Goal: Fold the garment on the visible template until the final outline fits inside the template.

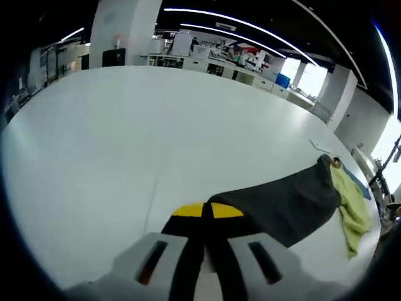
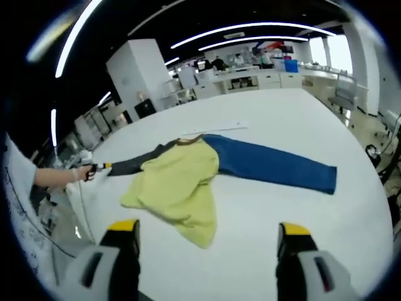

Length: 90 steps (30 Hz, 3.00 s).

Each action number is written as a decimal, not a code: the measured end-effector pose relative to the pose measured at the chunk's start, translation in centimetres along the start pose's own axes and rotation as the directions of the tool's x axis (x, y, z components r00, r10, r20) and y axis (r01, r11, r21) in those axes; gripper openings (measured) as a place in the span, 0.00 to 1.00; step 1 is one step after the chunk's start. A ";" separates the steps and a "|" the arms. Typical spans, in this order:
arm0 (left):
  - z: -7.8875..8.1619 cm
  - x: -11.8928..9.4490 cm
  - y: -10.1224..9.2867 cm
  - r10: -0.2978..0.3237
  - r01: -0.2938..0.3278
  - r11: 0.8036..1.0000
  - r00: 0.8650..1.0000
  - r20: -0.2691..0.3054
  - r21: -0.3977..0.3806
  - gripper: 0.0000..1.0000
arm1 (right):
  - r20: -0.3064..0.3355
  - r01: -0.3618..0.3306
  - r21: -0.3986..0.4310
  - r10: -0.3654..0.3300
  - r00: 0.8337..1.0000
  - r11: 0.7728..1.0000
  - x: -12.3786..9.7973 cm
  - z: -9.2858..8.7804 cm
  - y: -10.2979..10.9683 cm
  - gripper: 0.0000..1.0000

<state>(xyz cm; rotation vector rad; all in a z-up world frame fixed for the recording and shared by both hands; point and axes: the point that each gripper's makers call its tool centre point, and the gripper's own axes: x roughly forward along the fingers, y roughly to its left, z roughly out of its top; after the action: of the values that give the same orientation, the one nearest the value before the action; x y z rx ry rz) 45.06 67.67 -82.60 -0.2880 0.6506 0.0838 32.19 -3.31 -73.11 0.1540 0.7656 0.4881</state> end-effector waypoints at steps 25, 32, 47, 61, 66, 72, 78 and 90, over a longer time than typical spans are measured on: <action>0.8 2.5 2.6 0.092 -0.092 0.996 0.996 -0.015 0.019 0.00 | -0.027 0.010 -0.011 -0.010 1.000 1.000 0.8 -0.2 -0.6 0.91; 1.0 2.9 2.9 0.066 -0.065 0.997 0.998 -0.013 0.049 0.04 | -0.028 0.007 0.006 -0.007 1.000 1.000 0.9 -0.8 -0.5 0.91; 1.7 -1.8 -3.5 -0.303 0.284 0.945 0.947 0.109 0.163 0.79 | -0.010 -0.028 -0.008 0.028 1.000 1.000 1.0 -0.2 0.8 0.91; 0.7 -7.1 -11.7 -0.547 0.516 0.799 0.837 0.019 0.310 0.99 | 0.018 -0.056 -0.038 0.057 0.998 0.998 0.4 0.9 1.8 0.91; 0.5 -8.9 -14.0 -0.593 0.560 0.746 0.805 -0.022 0.360 0.99 | 0.033 -0.064 -0.042 0.065 0.997 0.997 -0.1 1.1 1.9 0.91; -0.7 -11.3 -17.4 -0.645 0.619 0.667 0.758 -0.095 0.414 0.96 | 0.030 -0.071 -0.044 0.073 0.997 0.996 -0.4 0.3 2.2 0.90; -2.7 -13.1 -20.2 -0.679 0.662 0.598 0.718 -0.153 0.451 0.93 | 0.035 -0.083 -0.048 0.084 0.996 0.995 -0.9 -0.2 2.5 0.90; -5.4 -15.9 -24.3 -0.706 0.704 0.518 0.673 -0.221 0.486 0.89 | 0.048 -0.080 -0.051 0.082 0.995 0.995 -2.9 -1.0 1.8 0.89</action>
<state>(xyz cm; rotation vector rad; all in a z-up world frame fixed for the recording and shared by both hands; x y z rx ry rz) 33.32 43.09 -71.23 0.0184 0.4802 -0.9016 29.03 -3.12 -71.41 0.1515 0.6998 0.5778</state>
